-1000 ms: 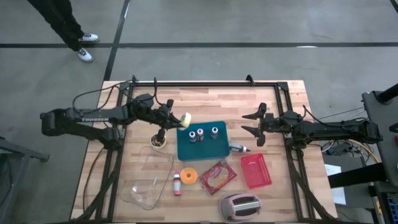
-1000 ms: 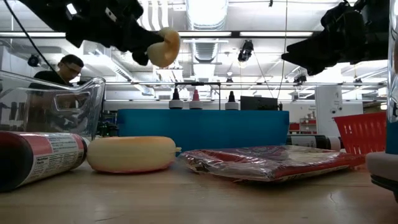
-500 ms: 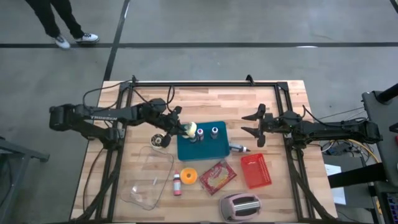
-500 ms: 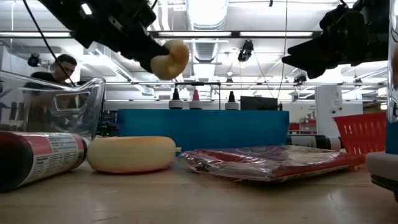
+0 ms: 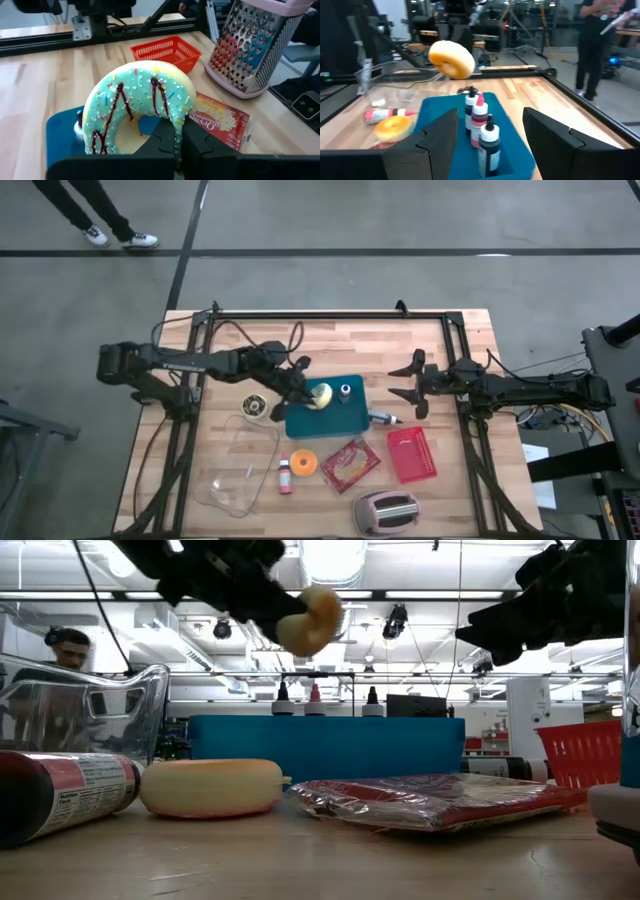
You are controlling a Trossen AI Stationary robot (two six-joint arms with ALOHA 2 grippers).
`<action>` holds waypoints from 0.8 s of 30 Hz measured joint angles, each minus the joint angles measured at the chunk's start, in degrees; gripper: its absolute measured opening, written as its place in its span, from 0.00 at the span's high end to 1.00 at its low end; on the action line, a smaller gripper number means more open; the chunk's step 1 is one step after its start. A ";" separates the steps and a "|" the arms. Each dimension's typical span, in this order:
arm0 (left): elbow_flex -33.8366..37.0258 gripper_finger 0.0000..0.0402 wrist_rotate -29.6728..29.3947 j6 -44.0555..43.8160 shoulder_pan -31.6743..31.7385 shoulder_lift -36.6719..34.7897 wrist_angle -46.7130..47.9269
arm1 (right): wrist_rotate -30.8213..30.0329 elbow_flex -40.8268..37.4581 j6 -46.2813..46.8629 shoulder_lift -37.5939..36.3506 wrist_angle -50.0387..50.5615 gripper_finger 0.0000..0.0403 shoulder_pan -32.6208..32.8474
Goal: Pick & Place Food Item
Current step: Put the green donut into the red bin
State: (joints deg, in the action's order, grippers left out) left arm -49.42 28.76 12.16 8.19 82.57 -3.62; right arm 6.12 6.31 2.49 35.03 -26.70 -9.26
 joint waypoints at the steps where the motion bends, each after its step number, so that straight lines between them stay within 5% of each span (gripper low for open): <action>1: -1.23 0.99 0.33 0.41 0.00 1.35 0.04 | 0.77 0.00 -0.40 0.00 0.01 0.46 0.00; 24: -37.72 0.99 8.17 7.63 0.08 28.72 18.47 | 7.83 13.24 -15.85 0.17 26.80 0.46 0.37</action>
State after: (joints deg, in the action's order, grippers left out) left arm -87.14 36.93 19.79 8.27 111.29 14.84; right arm 13.95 19.55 -13.36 35.20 0.10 -8.89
